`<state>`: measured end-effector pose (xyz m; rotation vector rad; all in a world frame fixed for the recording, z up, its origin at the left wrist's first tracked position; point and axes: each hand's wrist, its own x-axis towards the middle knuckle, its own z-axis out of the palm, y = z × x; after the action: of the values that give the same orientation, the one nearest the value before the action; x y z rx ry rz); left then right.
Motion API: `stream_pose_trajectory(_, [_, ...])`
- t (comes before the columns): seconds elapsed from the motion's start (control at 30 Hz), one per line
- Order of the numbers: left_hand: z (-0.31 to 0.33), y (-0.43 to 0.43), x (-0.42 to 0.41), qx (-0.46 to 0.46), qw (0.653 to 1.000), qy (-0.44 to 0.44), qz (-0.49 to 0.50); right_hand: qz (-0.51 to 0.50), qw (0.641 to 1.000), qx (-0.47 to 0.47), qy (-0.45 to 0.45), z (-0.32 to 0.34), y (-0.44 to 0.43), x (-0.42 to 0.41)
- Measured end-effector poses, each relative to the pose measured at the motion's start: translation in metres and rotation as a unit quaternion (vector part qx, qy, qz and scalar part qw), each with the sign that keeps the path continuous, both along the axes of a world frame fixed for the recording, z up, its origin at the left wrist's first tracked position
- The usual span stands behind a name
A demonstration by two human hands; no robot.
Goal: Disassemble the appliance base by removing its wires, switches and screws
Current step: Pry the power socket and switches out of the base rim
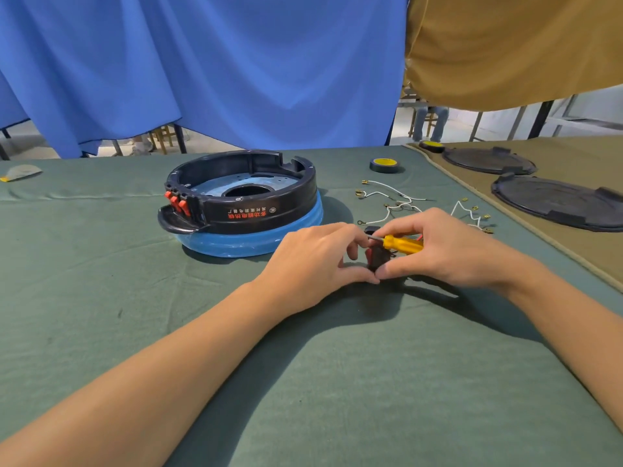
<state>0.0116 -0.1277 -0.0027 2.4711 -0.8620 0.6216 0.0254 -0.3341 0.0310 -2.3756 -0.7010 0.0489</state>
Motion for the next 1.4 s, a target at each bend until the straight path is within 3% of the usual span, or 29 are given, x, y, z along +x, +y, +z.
stream_pose_trajectory(0.3, [-0.001, 0.007, -0.005, 0.040, 0.998, -0.049, 0.010, -0.023, 0.992, -0.125, -0.003, 0.011, -0.027, 0.003])
stream_pose_trajectory(0.63, [0.014, 0.032, -0.013, 0.057, 0.983, -0.170, 0.025, -0.018, 0.997, -0.079, 0.010, 0.011, -0.026, 0.001])
stream_pose_trajectory(0.8, [0.023, 0.063, -0.011, 0.029, 0.970, -0.224, 0.090, -0.010, 0.995, -0.093, -0.033, 0.011, -0.022, 0.001])
stream_pose_trajectory(1.07, [0.017, 0.092, -0.007, -0.039, 0.944, -0.259, 0.199, -0.023, 0.994, -0.104, 0.011, 0.014, -0.024, -0.001])
stream_pose_trajectory(1.2, [0.017, 0.101, -0.001, -0.148, 0.908, -0.198, 0.339, -0.058, 0.997, 0.020, -0.054, 0.022, -0.017, -0.004])
stream_pose_trajectory(1.3, [0.022, 0.109, 0.009, -0.293, 0.855, -0.032, 0.427, -0.037, 0.993, 0.079, -0.084, 0.025, 0.003, -0.006])
stream_pose_trajectory(1.4, [0.023, 0.117, 0.019, -0.434, 0.803, 0.136, 0.385, -0.022, 0.990, 0.100, -0.096, 0.029, 0.029, -0.004])
